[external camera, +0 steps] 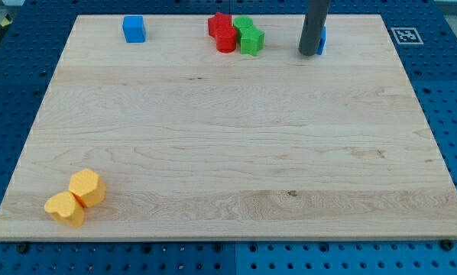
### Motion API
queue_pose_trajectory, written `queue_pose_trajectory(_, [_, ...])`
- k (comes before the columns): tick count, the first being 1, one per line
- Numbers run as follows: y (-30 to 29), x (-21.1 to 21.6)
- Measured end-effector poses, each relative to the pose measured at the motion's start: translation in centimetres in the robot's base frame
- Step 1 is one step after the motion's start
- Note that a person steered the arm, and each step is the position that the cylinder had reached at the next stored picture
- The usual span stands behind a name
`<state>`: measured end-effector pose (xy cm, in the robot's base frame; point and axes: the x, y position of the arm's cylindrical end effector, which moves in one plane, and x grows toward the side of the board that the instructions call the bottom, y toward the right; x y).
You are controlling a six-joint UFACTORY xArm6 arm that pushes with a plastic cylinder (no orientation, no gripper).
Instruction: Push the blue triangle to the top right of the board
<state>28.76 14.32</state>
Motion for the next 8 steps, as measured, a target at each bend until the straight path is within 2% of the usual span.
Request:
queue_pose_trajectory(2, [3.1, -4.0])
queue_pose_trajectory(3, [4.3, -4.7])
queue_pose_trajectory(4, [2.8, -4.7])
queue_pose_trajectory(6, [0.5, -7.8])
queue_pose_trajectory(7, [0.6, -7.4])
queue_pose_trajectory(8, [3.2, -6.9])
